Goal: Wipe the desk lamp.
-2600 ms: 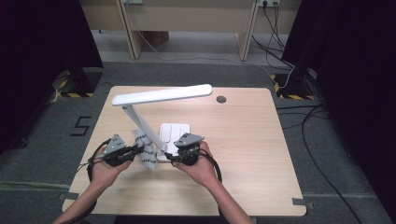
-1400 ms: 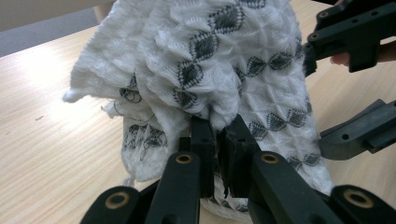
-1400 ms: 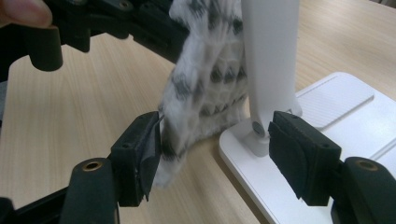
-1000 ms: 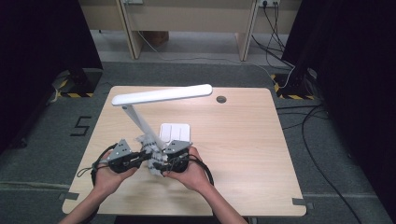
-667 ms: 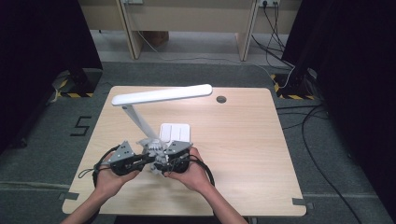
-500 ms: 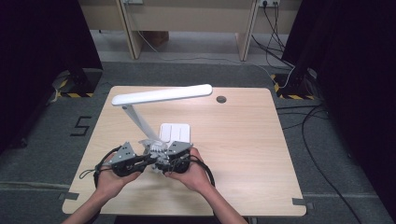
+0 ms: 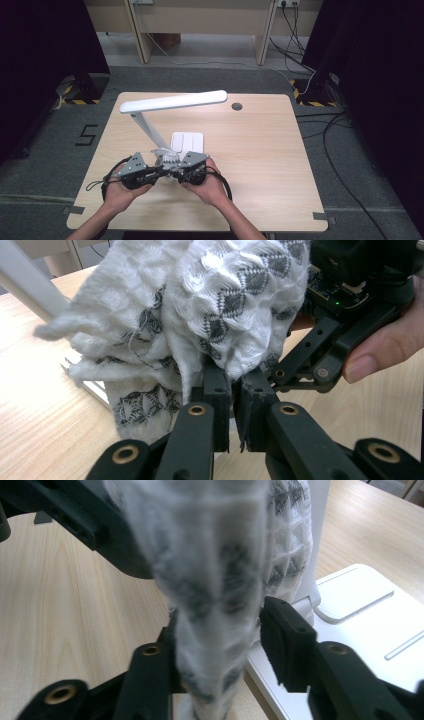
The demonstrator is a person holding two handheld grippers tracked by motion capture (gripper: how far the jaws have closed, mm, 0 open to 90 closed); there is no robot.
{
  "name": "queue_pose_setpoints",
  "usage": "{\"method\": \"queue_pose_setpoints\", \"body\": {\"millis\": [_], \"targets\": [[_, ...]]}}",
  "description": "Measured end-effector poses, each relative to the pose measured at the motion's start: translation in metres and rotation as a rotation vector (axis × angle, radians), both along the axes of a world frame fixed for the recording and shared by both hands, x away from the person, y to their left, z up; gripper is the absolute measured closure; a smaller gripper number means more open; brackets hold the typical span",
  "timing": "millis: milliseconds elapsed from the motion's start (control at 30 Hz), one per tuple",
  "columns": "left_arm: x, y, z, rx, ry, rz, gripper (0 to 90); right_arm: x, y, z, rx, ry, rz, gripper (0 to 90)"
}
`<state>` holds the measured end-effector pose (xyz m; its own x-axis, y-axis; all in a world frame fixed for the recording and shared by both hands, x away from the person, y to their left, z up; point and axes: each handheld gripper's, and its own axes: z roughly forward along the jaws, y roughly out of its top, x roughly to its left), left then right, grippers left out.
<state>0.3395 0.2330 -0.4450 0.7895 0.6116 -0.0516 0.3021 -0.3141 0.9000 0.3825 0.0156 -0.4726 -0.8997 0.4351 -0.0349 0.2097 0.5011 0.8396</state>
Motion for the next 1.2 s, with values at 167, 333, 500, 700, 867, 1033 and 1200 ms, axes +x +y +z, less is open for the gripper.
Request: {"method": "queue_pose_setpoints", "body": {"millis": [167,333,500,700,867,1033,1200], "targets": [[0.0002,0.0001,-0.0005,0.000,0.004,0.001,83.8,-0.0017,-0.0007,0.0007,-0.012,-0.032,0.007,76.1],[0.0010,0.0001,-0.0001,-0.002,0.004,0.002,83.8,-0.0023,-0.0008,0.0013,-0.021,-0.046,0.013,79.6],[0.0014,0.0005,0.0002,-0.002,0.007,-0.001,83.9,-0.0024,-0.0020,0.0014,-0.020,-0.039,-0.010,66.2],[0.0017,-0.0014,-0.0002,-0.003,0.019,-0.018,83.8,-0.0019,-0.0030,0.0019,-0.022,-0.047,-0.011,48.2],[0.0020,-0.0025,0.0010,-0.011,0.026,-0.028,83.9,-0.0023,-0.0013,0.0027,-0.026,-0.073,0.017,47.2],[0.0025,-0.0024,0.0025,-0.016,0.026,-0.033,83.9,-0.0016,-0.0028,0.0032,-0.010,-0.082,0.030,55.0],[0.0033,-0.0028,0.0033,-0.017,0.020,-0.032,83.8,-0.0030,-0.0038,0.0042,-0.008,-0.118,0.037,68.6]]}}
